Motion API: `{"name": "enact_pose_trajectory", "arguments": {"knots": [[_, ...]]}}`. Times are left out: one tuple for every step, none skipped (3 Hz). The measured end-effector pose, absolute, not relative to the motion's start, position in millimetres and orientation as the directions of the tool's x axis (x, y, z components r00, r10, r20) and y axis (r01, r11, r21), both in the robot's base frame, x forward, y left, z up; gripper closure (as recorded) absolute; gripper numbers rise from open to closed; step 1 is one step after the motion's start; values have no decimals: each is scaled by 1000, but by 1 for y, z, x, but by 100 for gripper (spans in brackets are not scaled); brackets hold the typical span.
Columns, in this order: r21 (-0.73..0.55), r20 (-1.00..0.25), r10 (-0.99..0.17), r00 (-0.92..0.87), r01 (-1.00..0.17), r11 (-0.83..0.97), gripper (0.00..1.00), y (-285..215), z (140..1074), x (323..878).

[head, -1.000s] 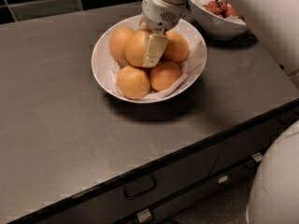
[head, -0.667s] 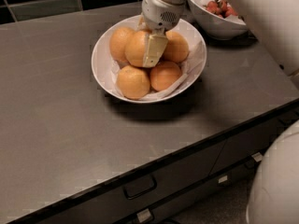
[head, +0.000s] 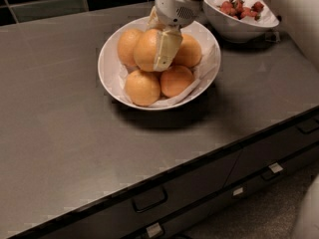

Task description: Pick orange from white bowl

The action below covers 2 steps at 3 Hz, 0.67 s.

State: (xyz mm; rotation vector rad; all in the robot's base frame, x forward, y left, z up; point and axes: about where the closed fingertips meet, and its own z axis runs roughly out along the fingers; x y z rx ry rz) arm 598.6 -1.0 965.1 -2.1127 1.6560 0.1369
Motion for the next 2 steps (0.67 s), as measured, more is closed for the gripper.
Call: {"name": "enact_pose_trajectory", "arguments": {"knots": [[-322,-368,-882,294,-930,-175,100,-2,979,592],[-352,-398,-863,310,-921,-168,100,-4,989,587]]}}
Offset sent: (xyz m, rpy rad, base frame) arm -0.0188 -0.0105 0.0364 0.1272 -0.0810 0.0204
